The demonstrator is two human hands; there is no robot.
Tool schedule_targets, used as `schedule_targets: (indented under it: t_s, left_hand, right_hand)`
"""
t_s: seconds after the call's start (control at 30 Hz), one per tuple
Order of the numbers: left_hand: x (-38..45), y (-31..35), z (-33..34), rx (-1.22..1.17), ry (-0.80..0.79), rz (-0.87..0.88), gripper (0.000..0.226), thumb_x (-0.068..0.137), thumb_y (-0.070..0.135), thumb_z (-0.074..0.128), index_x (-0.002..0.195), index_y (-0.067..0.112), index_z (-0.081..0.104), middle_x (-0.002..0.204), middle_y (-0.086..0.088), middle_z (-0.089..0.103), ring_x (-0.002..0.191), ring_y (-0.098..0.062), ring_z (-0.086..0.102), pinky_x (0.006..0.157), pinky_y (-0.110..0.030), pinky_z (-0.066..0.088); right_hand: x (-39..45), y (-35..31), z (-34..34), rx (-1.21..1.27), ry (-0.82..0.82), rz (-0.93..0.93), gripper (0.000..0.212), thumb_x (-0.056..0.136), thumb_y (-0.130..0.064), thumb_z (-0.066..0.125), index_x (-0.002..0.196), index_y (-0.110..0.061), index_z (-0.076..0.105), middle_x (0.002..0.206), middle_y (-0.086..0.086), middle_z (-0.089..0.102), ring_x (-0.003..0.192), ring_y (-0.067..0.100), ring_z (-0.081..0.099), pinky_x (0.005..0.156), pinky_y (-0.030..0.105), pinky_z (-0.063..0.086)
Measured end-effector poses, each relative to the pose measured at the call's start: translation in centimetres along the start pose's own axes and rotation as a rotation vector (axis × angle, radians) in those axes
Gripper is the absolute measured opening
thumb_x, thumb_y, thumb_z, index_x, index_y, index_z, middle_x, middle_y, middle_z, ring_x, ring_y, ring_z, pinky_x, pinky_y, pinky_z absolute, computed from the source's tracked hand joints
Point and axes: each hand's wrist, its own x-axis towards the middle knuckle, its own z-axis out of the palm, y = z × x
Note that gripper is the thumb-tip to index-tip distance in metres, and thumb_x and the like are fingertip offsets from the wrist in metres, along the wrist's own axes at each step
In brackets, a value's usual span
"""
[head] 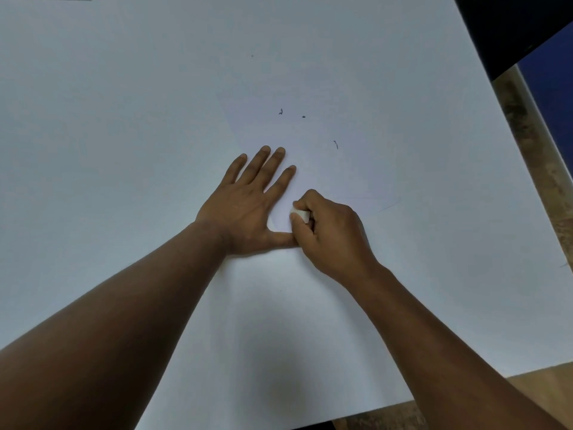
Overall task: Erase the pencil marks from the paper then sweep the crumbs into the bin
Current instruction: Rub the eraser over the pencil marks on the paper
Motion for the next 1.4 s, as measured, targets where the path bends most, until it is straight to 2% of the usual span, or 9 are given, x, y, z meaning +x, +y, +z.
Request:
schedule_targets:
  t_s: [0.17, 0.27, 0.43, 0.57, 0.73, 0.87, 1.03, 1.3, 1.4]
  left_hand:
    - [0.0, 0.1, -0.1, 0.001, -0.006, -0.007, 0.118, 0.071, 0.099, 0.000, 0.163, 0.025, -0.009, 0.170, -0.003, -0.020, 0.156, -0.020, -0.022, 0.128, -0.047, -0.007]
    - [0.0, 0.2, -0.2, -0.011, -0.027, -0.020, 0.120, 0.073, 0.101, 0.010, 0.163, 0.025, -0.009, 0.170, -0.001, -0.023, 0.155, -0.018, -0.025, 0.127, -0.048, -0.008]
    - [-0.1, 0.2, -0.2, -0.008, -0.020, -0.020, 0.119, 0.073, 0.101, 0.013, 0.163, 0.028, -0.010, 0.170, -0.002, -0.023, 0.155, -0.019, -0.026, 0.127, -0.049, -0.006]
    - [-0.1, 0.2, -0.1, -0.007, -0.003, -0.012, 0.116, 0.072, 0.101, 0.009, 0.163, 0.033, -0.008, 0.170, -0.003, -0.020, 0.156, -0.021, -0.023, 0.127, -0.050, -0.006]
    - [-0.1, 0.0, 0.1, 0.001, 0.015, 0.002, 0.112, 0.075, 0.096, 0.009, 0.164, 0.030, -0.003, 0.171, -0.004, -0.015, 0.157, -0.022, -0.018, 0.128, -0.050, -0.004]
    - [-0.1, 0.3, -0.1, -0.012, -0.004, -0.021, 0.116, 0.074, 0.102, 0.016, 0.163, 0.032, -0.006, 0.171, -0.001, -0.020, 0.156, -0.019, -0.023, 0.128, -0.049, -0.005]
    - [-0.2, 0.2, -0.2, -0.012, -0.002, -0.022, 0.116, 0.074, 0.101, 0.017, 0.163, 0.032, -0.006, 0.171, -0.001, -0.020, 0.156, -0.019, -0.023, 0.127, -0.049, -0.006]
    - [-0.1, 0.3, -0.2, -0.001, -0.002, -0.019, 0.116, 0.073, 0.102, 0.010, 0.163, 0.031, -0.007, 0.170, -0.001, -0.020, 0.156, -0.021, -0.023, 0.128, -0.050, -0.003]
    - [-0.1, 0.2, -0.2, -0.008, -0.008, -0.022, 0.116, 0.073, 0.102, 0.014, 0.163, 0.032, -0.008, 0.170, 0.000, -0.022, 0.155, -0.019, -0.025, 0.128, -0.049, -0.005]
  right_hand:
    - [0.3, 0.0, 0.1, -0.122, 0.008, -0.067, 0.013, 0.096, -0.026, 0.053, 0.100, -0.014, 0.056, 0.081, -0.001, 0.067, 0.069, 0.022, 0.061, 0.060, 0.030, 0.046]
    - [0.8, 1.2, -0.8, -0.177, 0.113, 0.068, 0.013, 0.094, -0.025, 0.055, 0.096, -0.012, 0.056, 0.077, 0.007, 0.066, 0.070, 0.032, 0.062, 0.060, 0.031, 0.042]
    - [0.6, 3.1, -2.4, -0.001, 0.139, 0.250, 0.012, 0.093, -0.025, 0.056, 0.092, -0.013, 0.056, 0.070, -0.002, 0.061, 0.065, 0.018, 0.059, 0.061, 0.029, 0.047]
    - [0.2, 0.8, -1.0, 0.090, 0.119, 0.179, 0.012, 0.092, -0.027, 0.059, 0.096, -0.016, 0.060, 0.066, -0.010, 0.054, 0.064, 0.014, 0.057, 0.062, 0.026, 0.044]
    - [-0.4, -0.8, 0.7, -0.067, 0.067, -0.030, 0.013, 0.094, -0.024, 0.056, 0.102, -0.014, 0.060, 0.078, -0.002, 0.064, 0.069, 0.022, 0.060, 0.061, 0.029, 0.043]
    - [0.8, 2.7, -1.5, -0.167, 0.190, 0.110, 0.012, 0.092, -0.021, 0.056, 0.098, -0.011, 0.058, 0.079, 0.010, 0.067, 0.074, 0.036, 0.063, 0.063, 0.032, 0.042]
    - [1.0, 5.4, -3.5, -0.093, 0.236, 0.321, 0.012, 0.092, -0.024, 0.054, 0.090, -0.012, 0.056, 0.071, 0.003, 0.063, 0.066, 0.025, 0.060, 0.065, 0.032, 0.049]
    - [0.6, 0.5, 0.2, -0.087, 0.189, 0.122, 0.014, 0.093, -0.024, 0.056, 0.099, -0.012, 0.059, 0.077, 0.004, 0.066, 0.068, 0.028, 0.062, 0.059, 0.028, 0.040]
    - [0.6, 2.6, -1.4, -0.143, 0.235, 0.180, 0.013, 0.093, -0.024, 0.054, 0.096, -0.012, 0.057, 0.077, 0.007, 0.066, 0.071, 0.033, 0.063, 0.061, 0.029, 0.039]
